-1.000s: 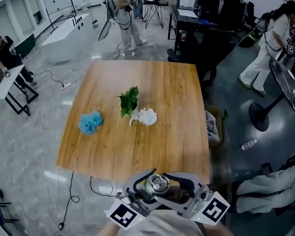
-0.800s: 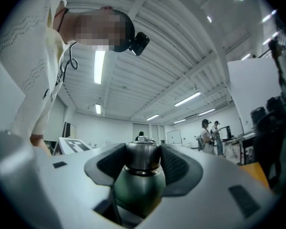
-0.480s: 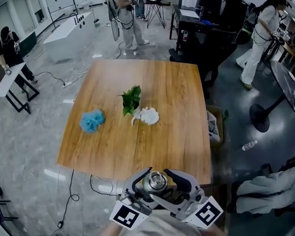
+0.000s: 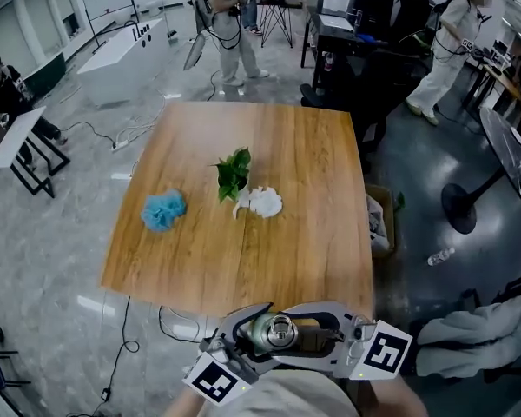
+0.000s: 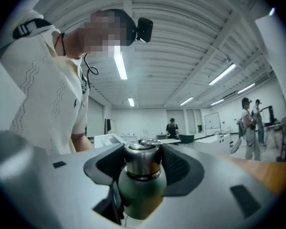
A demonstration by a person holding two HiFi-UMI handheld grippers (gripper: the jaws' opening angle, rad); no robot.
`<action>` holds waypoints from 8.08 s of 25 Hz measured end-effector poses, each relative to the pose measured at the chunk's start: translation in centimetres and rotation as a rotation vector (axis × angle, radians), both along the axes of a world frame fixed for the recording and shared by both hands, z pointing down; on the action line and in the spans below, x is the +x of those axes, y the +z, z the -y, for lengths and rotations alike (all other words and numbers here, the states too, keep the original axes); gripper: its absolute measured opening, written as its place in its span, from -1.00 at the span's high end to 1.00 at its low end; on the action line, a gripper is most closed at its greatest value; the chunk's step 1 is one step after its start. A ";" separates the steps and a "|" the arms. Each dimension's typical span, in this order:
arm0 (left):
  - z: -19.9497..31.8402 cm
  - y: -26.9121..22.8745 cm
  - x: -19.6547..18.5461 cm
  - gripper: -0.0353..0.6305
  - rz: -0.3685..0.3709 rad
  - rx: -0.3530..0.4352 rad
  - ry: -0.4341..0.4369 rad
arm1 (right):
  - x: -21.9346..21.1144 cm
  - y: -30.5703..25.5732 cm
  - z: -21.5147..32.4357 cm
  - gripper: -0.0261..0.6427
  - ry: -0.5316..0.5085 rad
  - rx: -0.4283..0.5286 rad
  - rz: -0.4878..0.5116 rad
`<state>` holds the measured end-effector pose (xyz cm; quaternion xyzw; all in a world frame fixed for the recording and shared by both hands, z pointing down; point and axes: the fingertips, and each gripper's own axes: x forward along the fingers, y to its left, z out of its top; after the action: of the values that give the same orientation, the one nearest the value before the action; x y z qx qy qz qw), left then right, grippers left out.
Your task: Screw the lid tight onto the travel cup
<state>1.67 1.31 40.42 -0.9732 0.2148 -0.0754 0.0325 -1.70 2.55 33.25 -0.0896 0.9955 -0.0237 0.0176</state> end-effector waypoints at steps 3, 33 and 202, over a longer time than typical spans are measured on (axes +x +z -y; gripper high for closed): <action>1.6 -0.2 -0.6 -0.29 -0.013 -0.004 -0.125 | 0.1 -0.3 1.4 0.17 0.172 0.009 0.055; -2.3 0.7 0.1 -0.29 0.030 -0.028 0.128 | -0.1 -0.3 -1.5 0.14 -0.126 -0.162 0.013; -1.6 -0.2 -2.1 -0.29 -0.006 0.034 -0.068 | -1.6 0.4 -1.6 0.13 -0.015 -0.027 -0.006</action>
<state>-0.44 2.89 40.26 -0.9648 0.2493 -0.0697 0.0458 -3.32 4.18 33.69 -0.0822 0.9958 -0.0369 0.0130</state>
